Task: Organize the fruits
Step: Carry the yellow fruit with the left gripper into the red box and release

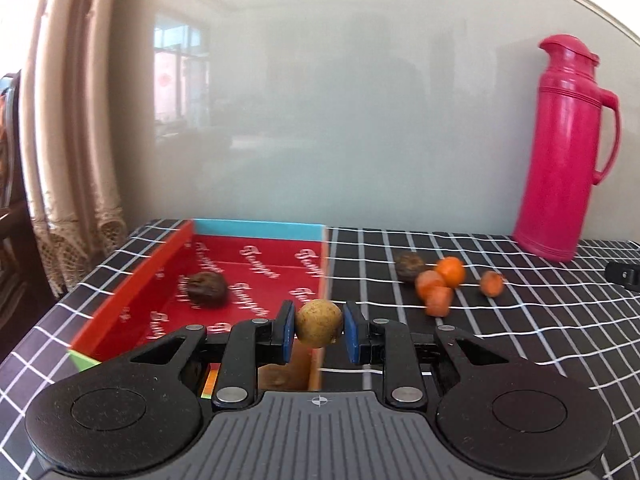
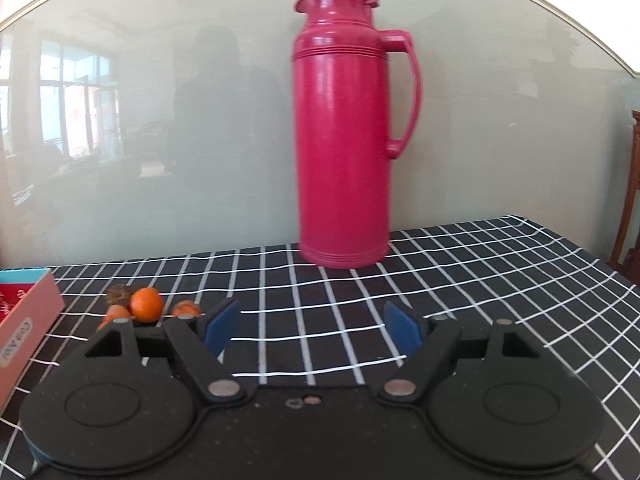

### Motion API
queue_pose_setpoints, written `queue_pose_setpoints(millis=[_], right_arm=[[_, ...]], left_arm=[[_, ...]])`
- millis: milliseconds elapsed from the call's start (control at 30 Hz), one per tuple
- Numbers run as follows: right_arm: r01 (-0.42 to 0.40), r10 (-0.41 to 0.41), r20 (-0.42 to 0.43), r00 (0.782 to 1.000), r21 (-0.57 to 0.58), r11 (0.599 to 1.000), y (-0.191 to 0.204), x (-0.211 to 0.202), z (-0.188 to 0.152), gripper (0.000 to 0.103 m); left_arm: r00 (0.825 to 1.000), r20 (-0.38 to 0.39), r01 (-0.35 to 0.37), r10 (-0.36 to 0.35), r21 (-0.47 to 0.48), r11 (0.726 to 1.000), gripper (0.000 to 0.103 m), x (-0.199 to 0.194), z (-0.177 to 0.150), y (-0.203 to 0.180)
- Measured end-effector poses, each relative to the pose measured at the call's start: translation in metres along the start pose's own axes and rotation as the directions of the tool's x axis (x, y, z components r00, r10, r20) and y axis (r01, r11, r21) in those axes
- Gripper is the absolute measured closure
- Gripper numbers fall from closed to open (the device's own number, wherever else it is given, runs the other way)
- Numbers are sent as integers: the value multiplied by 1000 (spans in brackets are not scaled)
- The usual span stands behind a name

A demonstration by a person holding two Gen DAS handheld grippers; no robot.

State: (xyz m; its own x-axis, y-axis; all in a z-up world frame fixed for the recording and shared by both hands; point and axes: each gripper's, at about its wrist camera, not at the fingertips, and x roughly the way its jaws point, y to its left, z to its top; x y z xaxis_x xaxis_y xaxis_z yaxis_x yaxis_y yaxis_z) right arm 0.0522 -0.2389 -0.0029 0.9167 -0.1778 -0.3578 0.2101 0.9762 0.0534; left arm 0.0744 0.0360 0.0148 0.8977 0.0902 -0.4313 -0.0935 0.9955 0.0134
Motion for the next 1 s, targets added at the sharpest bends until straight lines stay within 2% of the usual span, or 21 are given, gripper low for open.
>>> queue_pose_setpoints(millis=[433,1000], right_arm=[[-56,55,-12,998,-48,997,40,0,-4,24],[-98,97,-19,995,-85,992,70,4,-6,24]], left_arm=[[992,-7,-122,122,-89,988,77,9,1,69],[983,-49,-181,177,-105,978,77,26,-9,101]])
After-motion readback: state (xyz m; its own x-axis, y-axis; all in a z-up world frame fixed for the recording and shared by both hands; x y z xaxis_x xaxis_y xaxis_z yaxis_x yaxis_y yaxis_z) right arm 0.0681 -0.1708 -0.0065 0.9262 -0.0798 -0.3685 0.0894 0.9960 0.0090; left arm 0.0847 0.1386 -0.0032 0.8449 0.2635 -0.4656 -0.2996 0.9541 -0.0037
